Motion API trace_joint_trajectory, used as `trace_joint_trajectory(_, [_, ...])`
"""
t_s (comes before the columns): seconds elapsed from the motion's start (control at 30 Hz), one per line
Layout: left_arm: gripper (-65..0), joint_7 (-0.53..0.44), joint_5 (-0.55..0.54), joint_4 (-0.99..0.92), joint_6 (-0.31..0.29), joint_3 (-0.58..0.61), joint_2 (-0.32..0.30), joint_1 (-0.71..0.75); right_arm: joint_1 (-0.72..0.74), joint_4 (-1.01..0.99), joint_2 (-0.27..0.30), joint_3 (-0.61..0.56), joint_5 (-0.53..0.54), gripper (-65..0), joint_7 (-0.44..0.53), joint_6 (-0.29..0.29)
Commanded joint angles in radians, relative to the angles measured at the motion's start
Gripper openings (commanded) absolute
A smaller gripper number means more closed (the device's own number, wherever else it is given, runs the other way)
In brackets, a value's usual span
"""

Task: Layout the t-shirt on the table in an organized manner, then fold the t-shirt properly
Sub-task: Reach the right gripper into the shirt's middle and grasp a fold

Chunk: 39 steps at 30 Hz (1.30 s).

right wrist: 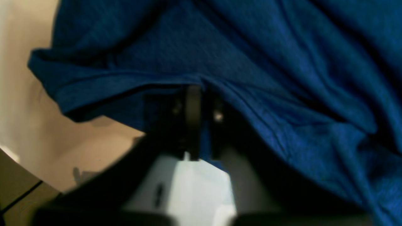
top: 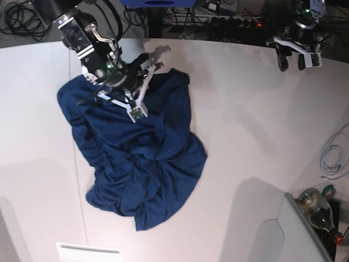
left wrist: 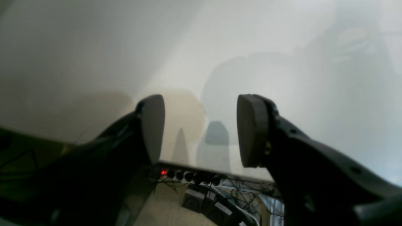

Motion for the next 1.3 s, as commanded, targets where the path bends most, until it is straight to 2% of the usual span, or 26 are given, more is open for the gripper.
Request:
trace_joint_trajectory(0.0, [-29.1,-0.024,-0.004,0.014,0.001,-0.007,-0.014,0.007,0.005,0.022,-0.001,0.004,0.003,-65.0,0.017,0.003])
trace_joint_trajectory(0.2, [-29.1,-0.023,-0.004,0.02,0.001,-0.007,-0.014,0.005,-0.122,0.173,0.022,0.007,0.002,-65.0,0.017,0.003])
trace_joint_trajectory(0.43, [-29.1,-0.023,-0.004,0.017,0.001,-0.007,-0.014,0.005,-0.302,0.334,0.059,0.116,0.002,-65.0,0.017,0.003])
trace_joint_trajectory(0.67, [-29.1,-0.023,-0.004,0.022,0.001,-0.007,-0.025,0.004,-0.375,0.335,0.048,0.242,0.003,-64.1,0.025,0.003])
trace_joint_trajectory(0.73, [-29.1,-0.023,-0.009,0.022,0.001,-0.007,-0.026,0.004,-0.371,0.378,0.048,0.242,0.006,-63.2,0.025,0.003])
trace_joint_trajectory(0.8, [-29.1,-0.023,-0.009,0.02,0.001,-0.007,-0.028,0.004,-0.346,0.423,0.043,0.236,0.006,-57.0,0.025,0.007])
trace_joint_trajectory(0.87, [-29.1,-0.024,-0.009,0.022,0.001,-0.007,-0.028,0.004,-0.268,0.436,0.02,0.194,0.005,-44.0,0.017,0.007])
trace_joint_trajectory(0.9, [-29.1,-0.026,-0.01,0.022,0.001,-0.009,-0.028,0.004,-0.222,0.421,0.014,0.168,0.005,-35.4,0.016,0.007])
trace_joint_trajectory(0.97, [-29.1,-0.028,-0.01,0.024,0.001,-0.009,-0.028,0.004,-0.131,0.361,0.0,0.105,0.008,-23.9,0.016,0.004])
trace_joint_trajectory(1.0, [-29.1,-0.028,-0.01,0.024,0.001,-0.009,-0.028,0.004,-0.084,0.323,-0.018,0.074,0.008,-20.4,0.003,0.004])
trace_joint_trajectory(1.13, [-29.1,-0.028,-0.012,0.02,0.001,-0.029,-0.028,0.011,0.09,0.087,-0.127,0.05,0.008,-19.2,-0.084,0.007])
trace_joint_trajectory(1.27, [-29.1,-0.023,-0.012,0.013,0.001,-0.106,-0.026,0.011,0.177,-0.071,-0.181,0.05,0.008,-19.2,-0.06,0.006])
